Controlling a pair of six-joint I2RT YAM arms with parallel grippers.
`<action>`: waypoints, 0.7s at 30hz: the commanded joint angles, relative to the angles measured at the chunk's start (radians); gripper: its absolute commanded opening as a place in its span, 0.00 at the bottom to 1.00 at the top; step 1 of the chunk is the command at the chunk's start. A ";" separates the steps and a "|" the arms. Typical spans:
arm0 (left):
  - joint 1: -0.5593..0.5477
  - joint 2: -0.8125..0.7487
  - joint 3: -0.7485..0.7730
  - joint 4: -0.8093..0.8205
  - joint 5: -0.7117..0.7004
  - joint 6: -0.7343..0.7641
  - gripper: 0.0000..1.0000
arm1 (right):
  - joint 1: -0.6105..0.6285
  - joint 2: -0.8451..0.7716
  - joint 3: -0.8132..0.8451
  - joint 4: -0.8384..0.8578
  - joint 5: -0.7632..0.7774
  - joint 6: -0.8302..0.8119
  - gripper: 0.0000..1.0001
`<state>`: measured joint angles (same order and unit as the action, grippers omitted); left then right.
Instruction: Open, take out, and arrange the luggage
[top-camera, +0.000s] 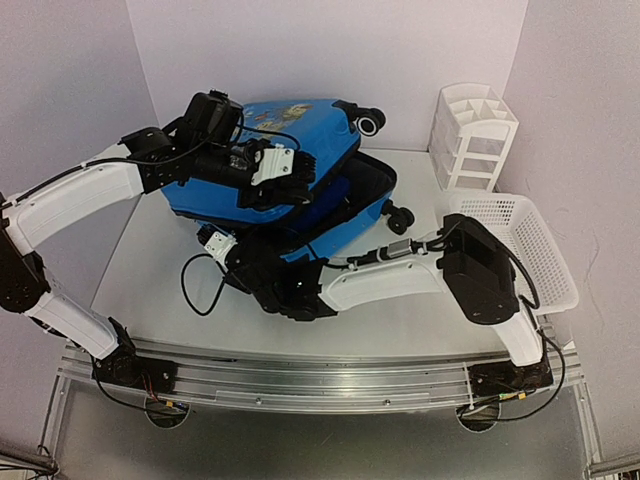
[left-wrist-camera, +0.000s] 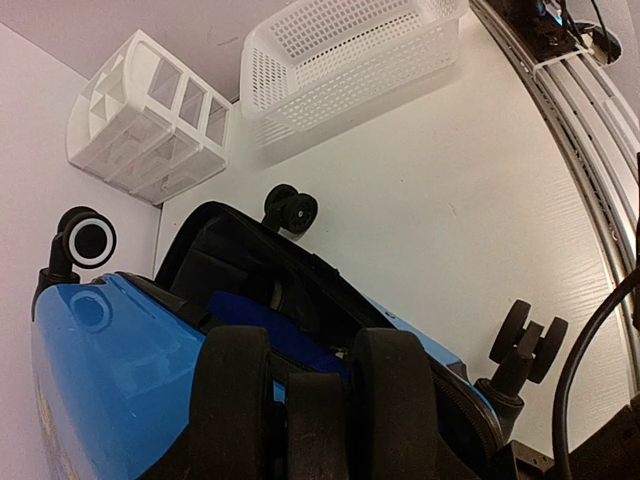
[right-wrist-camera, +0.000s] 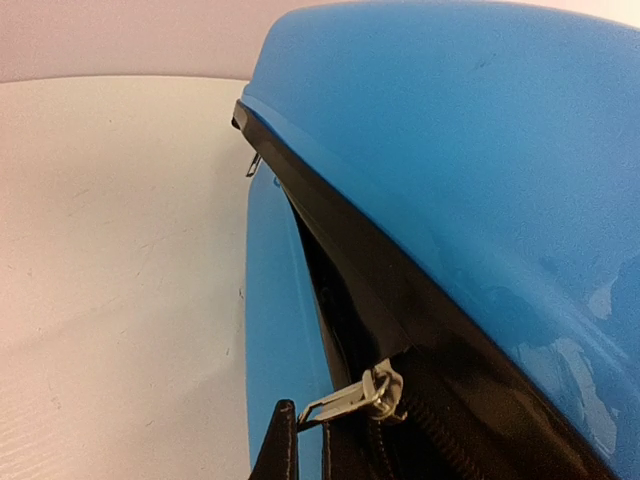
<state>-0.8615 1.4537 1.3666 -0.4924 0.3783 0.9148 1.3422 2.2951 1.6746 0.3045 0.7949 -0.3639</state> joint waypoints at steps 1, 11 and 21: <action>-0.045 -0.086 0.078 0.272 0.410 -0.316 0.00 | -0.015 0.053 0.171 -0.030 -0.309 -0.017 0.00; 0.016 -0.140 0.067 0.186 0.376 -0.289 0.00 | -0.002 -0.078 0.054 -0.083 -0.378 0.011 0.08; 0.108 -0.217 0.011 0.086 0.365 -0.196 0.00 | 0.069 -0.321 -0.223 -0.180 -0.489 0.115 0.34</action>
<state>-0.7844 1.3913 1.3547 -0.5280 0.5104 0.9194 1.3816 2.1240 1.5183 0.1736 0.4043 -0.3296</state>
